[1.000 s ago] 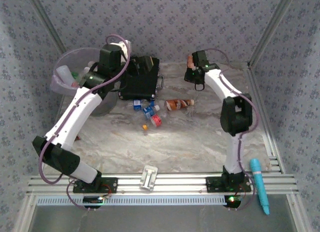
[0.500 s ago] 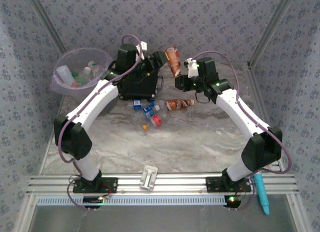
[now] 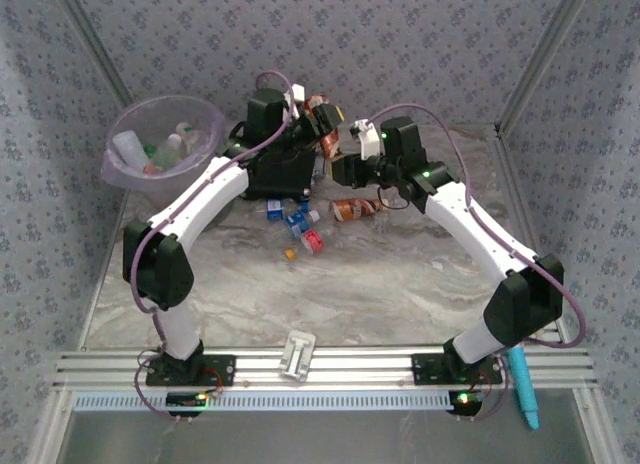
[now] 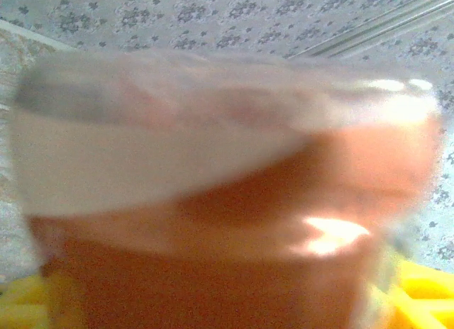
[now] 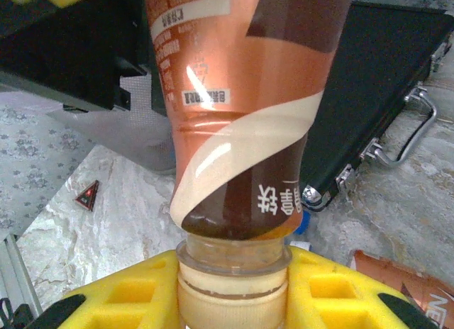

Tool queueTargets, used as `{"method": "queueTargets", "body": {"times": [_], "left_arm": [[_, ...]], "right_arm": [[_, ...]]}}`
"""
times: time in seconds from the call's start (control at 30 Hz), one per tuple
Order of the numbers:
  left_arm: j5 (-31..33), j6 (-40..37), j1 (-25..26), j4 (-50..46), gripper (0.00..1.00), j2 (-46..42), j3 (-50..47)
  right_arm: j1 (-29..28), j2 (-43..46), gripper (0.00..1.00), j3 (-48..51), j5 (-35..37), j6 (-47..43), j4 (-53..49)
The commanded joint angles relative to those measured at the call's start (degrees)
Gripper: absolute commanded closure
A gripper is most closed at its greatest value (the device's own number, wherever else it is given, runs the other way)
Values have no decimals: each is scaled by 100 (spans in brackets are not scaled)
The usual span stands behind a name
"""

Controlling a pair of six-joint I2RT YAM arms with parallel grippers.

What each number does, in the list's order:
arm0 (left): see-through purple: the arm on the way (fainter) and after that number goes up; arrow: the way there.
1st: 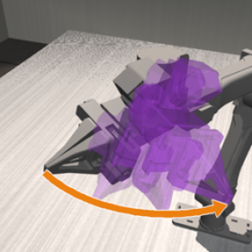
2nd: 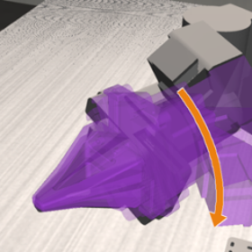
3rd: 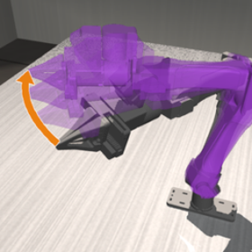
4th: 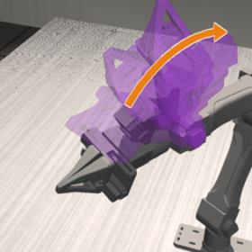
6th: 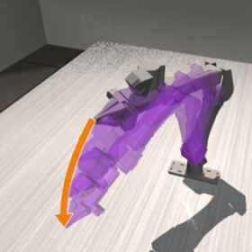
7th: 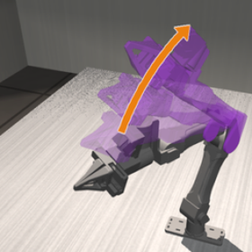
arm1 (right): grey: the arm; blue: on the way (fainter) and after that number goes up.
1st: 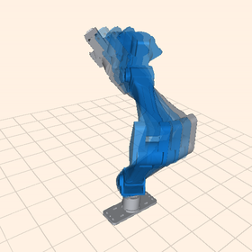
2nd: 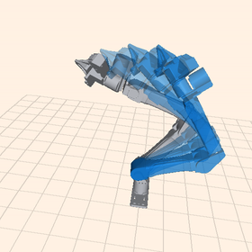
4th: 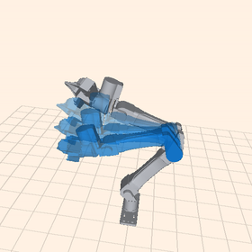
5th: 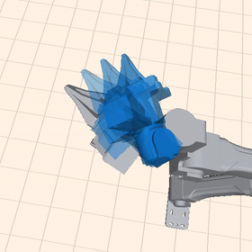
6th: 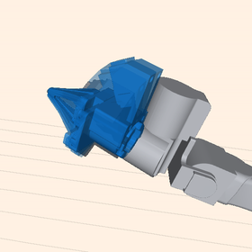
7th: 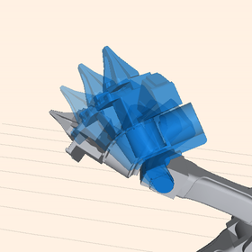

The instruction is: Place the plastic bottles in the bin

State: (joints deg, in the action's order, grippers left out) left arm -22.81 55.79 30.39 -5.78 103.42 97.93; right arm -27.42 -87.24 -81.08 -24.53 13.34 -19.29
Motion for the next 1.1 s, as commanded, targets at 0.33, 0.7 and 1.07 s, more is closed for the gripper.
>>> {"method": "queueTargets", "body": {"times": [0.33,0.7,1.07], "left_arm": [[9,-538,-225,-588,44,64,1017],[591,-2234,-1538,-3033,49,-207,2846],[2097,-3487,-3209,-4353,62,-733,2816]], "right_arm": [[19,-100,16,-791,-245,-249,-141],[357,710,0,-75,-241,-90,65],[753,1308,0,1114,-231,286,315]]}}
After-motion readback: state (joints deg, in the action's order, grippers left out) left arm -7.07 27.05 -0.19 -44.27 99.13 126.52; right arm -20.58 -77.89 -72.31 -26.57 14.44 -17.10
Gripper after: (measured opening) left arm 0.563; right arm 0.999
